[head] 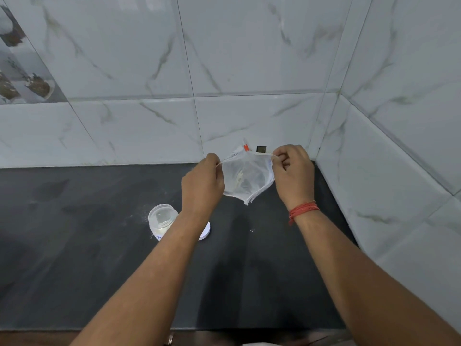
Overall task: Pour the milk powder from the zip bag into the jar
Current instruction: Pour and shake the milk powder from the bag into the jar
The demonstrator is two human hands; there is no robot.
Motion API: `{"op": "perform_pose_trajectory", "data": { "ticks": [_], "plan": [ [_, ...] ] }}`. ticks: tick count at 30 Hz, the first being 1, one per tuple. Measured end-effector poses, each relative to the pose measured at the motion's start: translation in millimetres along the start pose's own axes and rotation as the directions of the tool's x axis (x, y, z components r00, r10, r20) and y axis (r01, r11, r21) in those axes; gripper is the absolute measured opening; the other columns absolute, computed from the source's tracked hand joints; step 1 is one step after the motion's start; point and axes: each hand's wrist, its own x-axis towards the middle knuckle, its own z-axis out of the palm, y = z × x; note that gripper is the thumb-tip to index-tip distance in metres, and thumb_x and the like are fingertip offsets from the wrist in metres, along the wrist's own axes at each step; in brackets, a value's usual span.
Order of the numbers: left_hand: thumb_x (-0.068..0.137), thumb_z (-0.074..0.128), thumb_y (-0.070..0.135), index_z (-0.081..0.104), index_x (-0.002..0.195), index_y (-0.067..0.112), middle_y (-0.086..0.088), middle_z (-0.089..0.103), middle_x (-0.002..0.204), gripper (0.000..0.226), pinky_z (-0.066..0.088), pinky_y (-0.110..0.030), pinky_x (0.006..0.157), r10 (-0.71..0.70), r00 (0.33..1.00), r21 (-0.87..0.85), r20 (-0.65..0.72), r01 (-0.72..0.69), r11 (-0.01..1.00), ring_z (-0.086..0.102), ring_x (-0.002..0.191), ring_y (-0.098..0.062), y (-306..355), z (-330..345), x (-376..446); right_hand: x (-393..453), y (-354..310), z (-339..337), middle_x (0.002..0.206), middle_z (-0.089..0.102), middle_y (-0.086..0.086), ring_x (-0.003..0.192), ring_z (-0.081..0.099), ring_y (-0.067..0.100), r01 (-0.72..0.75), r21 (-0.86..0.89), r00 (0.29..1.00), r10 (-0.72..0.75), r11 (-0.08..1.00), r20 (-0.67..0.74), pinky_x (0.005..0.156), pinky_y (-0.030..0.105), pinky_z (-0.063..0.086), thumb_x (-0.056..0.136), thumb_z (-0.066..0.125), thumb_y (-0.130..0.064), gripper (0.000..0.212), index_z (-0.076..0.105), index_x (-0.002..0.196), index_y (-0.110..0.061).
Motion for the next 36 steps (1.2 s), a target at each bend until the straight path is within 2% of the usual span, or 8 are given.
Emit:
{"op": "perform_pose_trajectory", "data": {
  "ticks": [8,11,17,19,23,26,33,36],
  "plan": [
    [0.096,0.048,0.016,0.055,0.095,0.014,0.005,0.058,0.073,0.007,0.04,-0.035,0.06,-0.018,0.995,-0.111,-0.094,0.007,0.994,0.052,0.064,-0.028,-0.9,0.5,1.3,4.1,-5.0,1.9,0.092,0.052,-0.005,0.076,0.049,0.002,0.205,-0.009,0.978,-0.205,0.979,-0.028,0.07,0.007,0.039,0.09,0.061,0.0,0.009,0.065,0.089,-0.008],
    [0.095,0.049,0.015,0.056,0.094,0.014,0.007,0.054,0.073,0.006,0.038,-0.034,0.061,-0.047,0.995,-0.122,-0.088,0.036,0.992,0.049,0.064,-0.027,-5.4,4.1,2.3,1.9,-3.1,6.6,0.093,0.052,-0.002,0.078,0.05,0.005,0.21,-0.016,0.978,-0.21,0.977,0.014,0.072,0.015,0.044,0.09,0.06,0.004,0.01,0.065,0.088,-0.005],
    [0.097,0.051,0.02,0.054,0.094,0.019,0.005,0.061,0.077,0.005,0.046,-0.037,0.064,-0.081,0.996,-0.128,-0.045,0.074,0.989,0.058,0.069,-0.031,-14.7,11.2,1.3,1.5,-6.0,14.1,0.095,0.051,-0.005,0.077,0.048,0.001,0.217,0.001,0.975,-0.217,0.976,-0.046,0.07,0.006,0.039,0.089,0.06,0.002,0.011,0.064,0.089,-0.008],
    [0.098,0.054,0.024,0.052,0.099,0.023,0.007,0.064,0.082,0.002,0.048,-0.038,0.067,-0.079,0.997,-0.154,-0.023,0.075,0.985,0.061,0.074,-0.028,-16.5,11.7,-1.2,0.9,-5.9,14.9,0.095,0.052,-0.005,0.076,0.05,0.002,0.19,0.007,0.981,-0.19,0.982,-0.043,0.069,0.007,0.039,0.09,0.061,0.0,0.01,0.064,0.09,-0.01],
    [0.098,0.059,0.02,0.044,0.112,0.03,0.001,0.066,0.105,0.023,0.052,-0.041,0.071,0.005,0.999,-0.253,-0.041,-0.015,0.967,0.063,0.086,-0.027,-4.6,9.3,-3.4,-5.2,-5.9,17.9,0.096,0.053,-0.006,0.076,0.051,0.003,0.147,0.011,0.988,-0.146,0.989,-0.052,0.068,0.007,0.041,0.091,0.061,-0.004,0.01,0.063,0.091,-0.013],
    [0.092,0.058,0.001,0.056,0.114,0.012,-0.01,0.062,0.111,0.024,0.053,-0.048,0.061,0.127,0.99,-0.193,-0.063,-0.137,0.972,0.062,0.079,-0.035,4.1,6.7,3.8,-10.4,-8.1,21.2,0.095,0.055,-0.005,0.076,0.053,0.005,0.134,0.045,0.991,-0.133,0.99,-0.023,0.068,0.014,0.047,0.091,0.063,-0.004,0.009,0.064,0.092,-0.013],
    [0.092,0.056,0.001,0.056,0.097,0.01,-0.005,0.06,0.092,0.01,0.048,-0.042,0.062,0.175,0.985,-0.146,-0.001,-0.173,0.974,0.056,0.074,-0.031,14.6,2.1,26.1,-20.4,-7.2,19.4,0.099,0.065,-0.006,0.09,0.062,0.005,0.118,0.238,0.977,-0.156,0.964,0.147,0.079,0.014,0.051,0.096,0.062,-0.022,0.011,0.069,0.103,-0.018],
    [0.094,0.053,0.002,0.055,0.099,0.015,0.002,0.062,0.087,0.015,0.048,-0.036,0.068,0.053,0.999,-0.323,0.001,-0.049,0.945,0.058,0.077,-0.024,10.8,1.4,30.6,-20.9,3.5,17.8,0.1,0.069,-0.005,0.095,0.067,0.014,-0.079,0.405,0.997,0.069,0.911,0.037,0.083,0.027,0.054,0.096,0.058,-0.032,0.013,0.069,0.1,-0.027]
  ]
}}
